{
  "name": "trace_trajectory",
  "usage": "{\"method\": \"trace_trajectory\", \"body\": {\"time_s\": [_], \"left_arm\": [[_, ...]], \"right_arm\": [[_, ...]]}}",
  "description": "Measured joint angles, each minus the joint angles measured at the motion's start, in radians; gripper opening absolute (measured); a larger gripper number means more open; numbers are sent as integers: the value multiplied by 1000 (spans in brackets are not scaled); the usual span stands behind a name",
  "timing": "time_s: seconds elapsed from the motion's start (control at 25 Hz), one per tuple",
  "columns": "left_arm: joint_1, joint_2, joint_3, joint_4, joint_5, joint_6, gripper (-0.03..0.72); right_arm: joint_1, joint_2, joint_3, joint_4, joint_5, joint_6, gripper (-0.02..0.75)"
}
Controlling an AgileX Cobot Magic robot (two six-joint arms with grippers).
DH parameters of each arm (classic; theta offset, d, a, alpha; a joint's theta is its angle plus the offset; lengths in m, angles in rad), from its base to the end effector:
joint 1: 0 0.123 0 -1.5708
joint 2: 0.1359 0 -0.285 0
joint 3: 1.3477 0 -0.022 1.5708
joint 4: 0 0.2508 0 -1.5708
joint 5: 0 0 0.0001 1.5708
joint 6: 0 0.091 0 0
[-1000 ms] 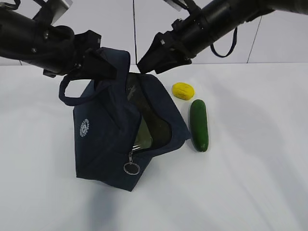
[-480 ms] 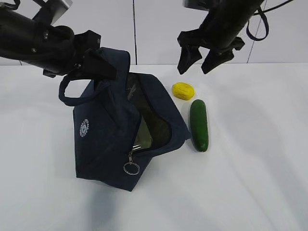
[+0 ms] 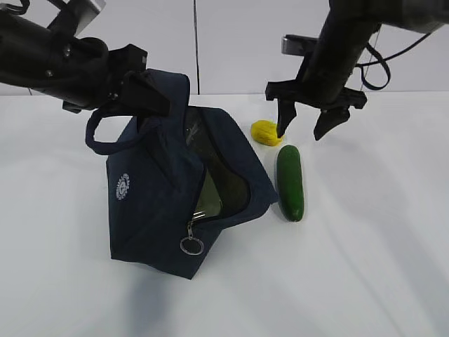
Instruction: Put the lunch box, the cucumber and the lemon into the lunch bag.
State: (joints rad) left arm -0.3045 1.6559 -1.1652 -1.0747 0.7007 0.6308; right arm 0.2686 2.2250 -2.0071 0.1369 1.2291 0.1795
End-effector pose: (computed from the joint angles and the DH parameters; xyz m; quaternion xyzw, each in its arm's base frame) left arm 0.3229 -0.1556 0.2698 0.1051 0.8833 -0.3738 0.2628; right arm 0.4530 0.1368 0.2245 -0.0282 0.9918 0.0882 0.0877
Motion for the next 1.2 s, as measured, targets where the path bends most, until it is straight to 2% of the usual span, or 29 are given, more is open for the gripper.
{"method": "trace_trajectory", "body": {"time_s": [0.36,0.84,1.2], "left_arm": [[0,0,0,2,0,0,-8],[0,0,0,4,0,0,-8],[0,0,0,4,6,0,-8]], "right_arm": [[0,94,0,-10,-13,78,547],[0,99,-1,-10,-107,87,547],[0,127,-2,-27,-117,87,547]]}}
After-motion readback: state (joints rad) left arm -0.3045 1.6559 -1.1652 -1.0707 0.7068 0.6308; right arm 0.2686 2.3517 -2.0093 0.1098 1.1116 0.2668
